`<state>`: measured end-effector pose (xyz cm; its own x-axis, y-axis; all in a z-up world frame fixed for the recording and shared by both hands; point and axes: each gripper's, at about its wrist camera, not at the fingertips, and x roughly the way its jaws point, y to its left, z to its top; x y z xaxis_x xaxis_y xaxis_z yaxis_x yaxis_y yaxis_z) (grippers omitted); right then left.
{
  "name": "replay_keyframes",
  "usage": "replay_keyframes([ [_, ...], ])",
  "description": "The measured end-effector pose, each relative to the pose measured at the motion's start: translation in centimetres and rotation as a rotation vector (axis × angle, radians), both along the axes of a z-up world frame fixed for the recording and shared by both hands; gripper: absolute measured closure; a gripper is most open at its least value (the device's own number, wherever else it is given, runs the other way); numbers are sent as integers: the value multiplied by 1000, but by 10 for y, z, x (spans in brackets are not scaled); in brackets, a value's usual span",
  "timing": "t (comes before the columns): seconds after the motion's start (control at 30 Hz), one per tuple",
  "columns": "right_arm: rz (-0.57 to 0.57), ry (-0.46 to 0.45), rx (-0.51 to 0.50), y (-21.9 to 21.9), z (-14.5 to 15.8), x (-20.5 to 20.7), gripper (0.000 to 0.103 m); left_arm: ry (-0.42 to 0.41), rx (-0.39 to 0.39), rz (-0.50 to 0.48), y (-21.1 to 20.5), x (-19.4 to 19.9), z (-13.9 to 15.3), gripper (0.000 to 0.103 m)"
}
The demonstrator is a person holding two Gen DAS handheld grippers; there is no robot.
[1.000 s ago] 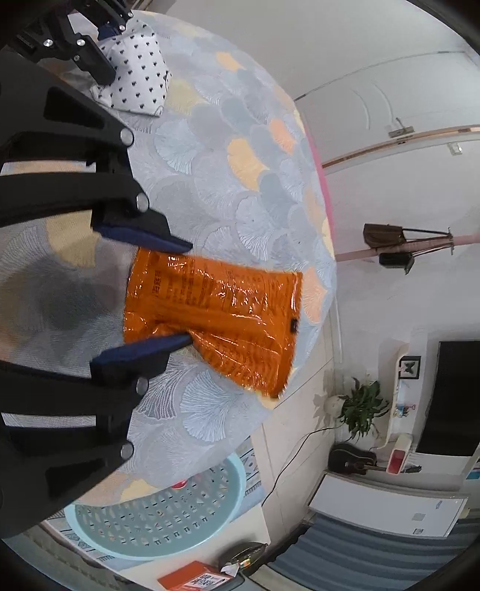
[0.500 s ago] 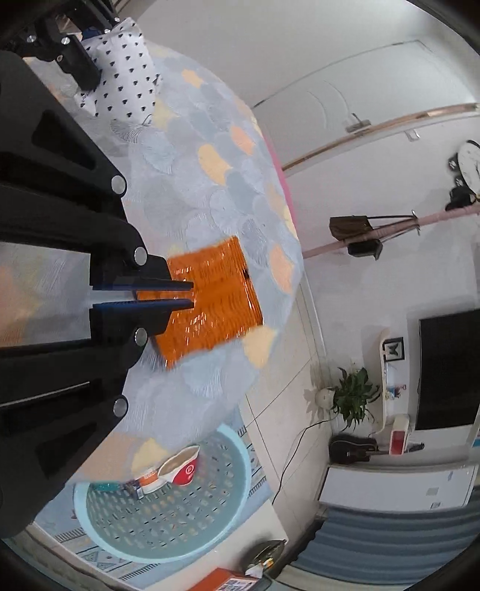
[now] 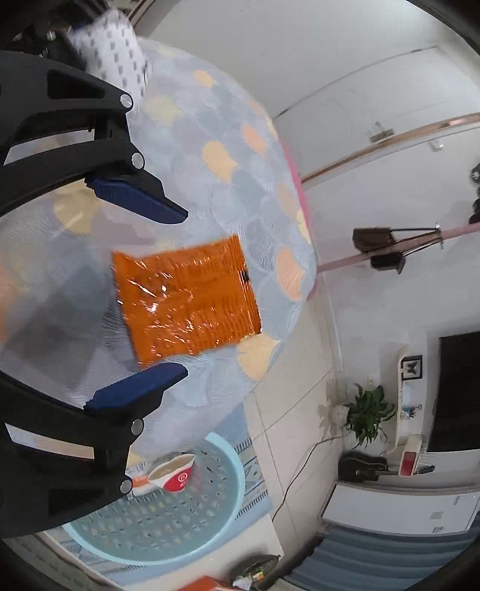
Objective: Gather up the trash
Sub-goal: 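Grasp the orange snack bag with the right tool while the left tool holds the cloth, then carry cloth and orange bag over the basket and open both tools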
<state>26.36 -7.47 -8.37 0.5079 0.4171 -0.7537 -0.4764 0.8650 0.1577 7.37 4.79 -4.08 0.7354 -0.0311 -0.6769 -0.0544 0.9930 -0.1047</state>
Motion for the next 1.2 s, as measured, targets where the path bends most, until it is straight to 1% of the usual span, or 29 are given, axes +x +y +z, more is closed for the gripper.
replay_keyframes([
  [0.1,5,50,-18,11,-14,13,27,5,-17,19,10,1,-2,82],
  [0.17,6,62,-56,19,-22,18,26,9,-25,27,14,2,-4,82],
  [0.37,2,7,-187,39,-28,10,25,30,-36,31,14,8,-11,82],
  [0.4,1,-5,-198,40,-28,8,27,29,-35,28,13,9,-11,82],
  [0.43,5,-6,-194,40,-28,7,33,28,-33,26,12,9,-11,82],
  [0.47,7,-6,-191,39,-28,6,35,27,-31,25,11,9,-11,82],
  [0.57,4,20,-178,33,-26,7,41,25,-23,33,12,9,-8,82],
  [0.67,-2,27,-172,28,-21,8,55,16,-29,37,13,8,-4,82],
  [0.73,-3,12,-162,23,-14,5,71,6,-28,35,11,7,0,81],
  [0.77,-1,10,-155,21,-11,4,75,2,-27,33,9,6,3,82],
  [0.83,3,18,-131,15,-4,0,90,-11,-24,24,5,7,9,82],
  [0.9,1,25,-101,6,5,-2,91,-26,-11,18,1,10,17,82],
  [1.07,-22,0,-43,-24,29,-7,91,-79,8,-23,-19,23,42,82],
  [1.2,-60,-8,32,-61,48,-9,91,-104,-2,-60,-33,38,58,82],
])
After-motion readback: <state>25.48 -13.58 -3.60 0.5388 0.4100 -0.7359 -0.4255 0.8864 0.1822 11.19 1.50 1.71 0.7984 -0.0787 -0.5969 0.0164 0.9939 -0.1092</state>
